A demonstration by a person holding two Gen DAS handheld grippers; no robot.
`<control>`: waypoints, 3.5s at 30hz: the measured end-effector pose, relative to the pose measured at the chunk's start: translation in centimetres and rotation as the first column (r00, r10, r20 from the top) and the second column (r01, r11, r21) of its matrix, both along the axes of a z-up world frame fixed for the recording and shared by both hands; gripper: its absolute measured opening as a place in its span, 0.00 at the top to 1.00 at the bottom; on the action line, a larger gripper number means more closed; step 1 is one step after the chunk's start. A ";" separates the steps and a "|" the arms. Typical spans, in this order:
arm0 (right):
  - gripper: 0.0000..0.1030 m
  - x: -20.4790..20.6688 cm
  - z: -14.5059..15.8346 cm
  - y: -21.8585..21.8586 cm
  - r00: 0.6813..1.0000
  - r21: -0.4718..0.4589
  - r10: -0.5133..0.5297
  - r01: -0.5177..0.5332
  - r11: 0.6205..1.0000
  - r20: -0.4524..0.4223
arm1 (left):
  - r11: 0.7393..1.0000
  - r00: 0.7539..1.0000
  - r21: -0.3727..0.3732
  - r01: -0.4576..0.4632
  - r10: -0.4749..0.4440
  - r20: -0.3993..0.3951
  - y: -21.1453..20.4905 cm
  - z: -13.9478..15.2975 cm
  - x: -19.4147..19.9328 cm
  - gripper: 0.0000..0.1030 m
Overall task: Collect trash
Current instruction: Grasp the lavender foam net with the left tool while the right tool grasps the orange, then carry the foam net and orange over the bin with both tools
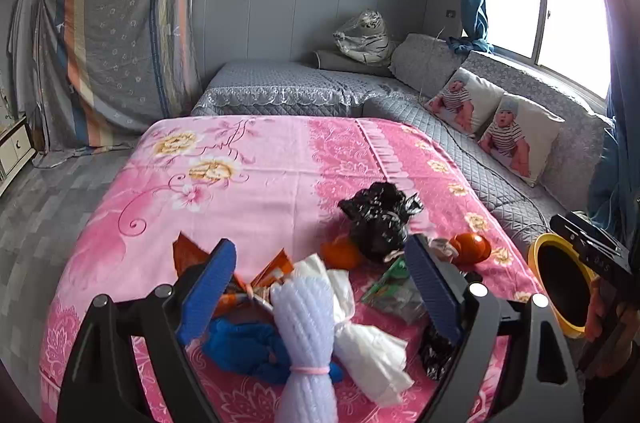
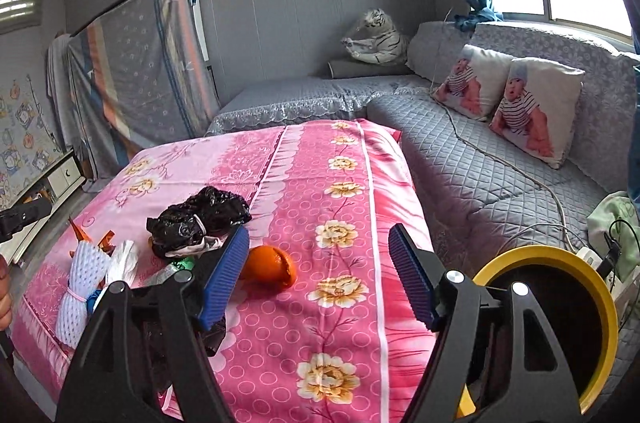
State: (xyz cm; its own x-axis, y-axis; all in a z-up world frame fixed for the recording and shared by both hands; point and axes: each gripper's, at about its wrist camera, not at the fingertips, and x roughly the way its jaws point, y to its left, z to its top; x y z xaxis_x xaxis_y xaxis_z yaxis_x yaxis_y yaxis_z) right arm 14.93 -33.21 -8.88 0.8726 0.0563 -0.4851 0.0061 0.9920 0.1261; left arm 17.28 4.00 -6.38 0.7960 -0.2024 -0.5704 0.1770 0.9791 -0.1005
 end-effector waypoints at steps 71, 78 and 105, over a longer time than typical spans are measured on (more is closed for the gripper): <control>0.66 9.7 -6.3 5.5 0.976 -0.068 0.100 -0.115 0.991 -0.193 | 0.988 0.985 -0.141 -0.069 0.044 -0.169 4.0 -8.0 -5.1 0.72; 0.66 8.3 -4.3 5.4 0.985 -0.070 0.095 -0.106 0.992 -0.146 | 0.982 0.988 -0.162 -0.098 0.077 -0.133 5.3 -6.4 -5.7 0.72; 0.66 -0.9 7.6 -1.6 0.991 -0.068 -0.018 0.028 0.997 0.132 | 0.975 0.970 -0.072 0.209 -0.197 0.139 -8.8 5.7 -3.6 0.72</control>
State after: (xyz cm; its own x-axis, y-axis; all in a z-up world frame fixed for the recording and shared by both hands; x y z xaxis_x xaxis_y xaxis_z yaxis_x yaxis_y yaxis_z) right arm 14.07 -34.85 -1.31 0.9297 0.0055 -0.3684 0.0169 0.9982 0.0577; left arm 13.65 -4.80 -0.69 0.7996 -0.4111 -0.4378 0.3884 0.9100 -0.1452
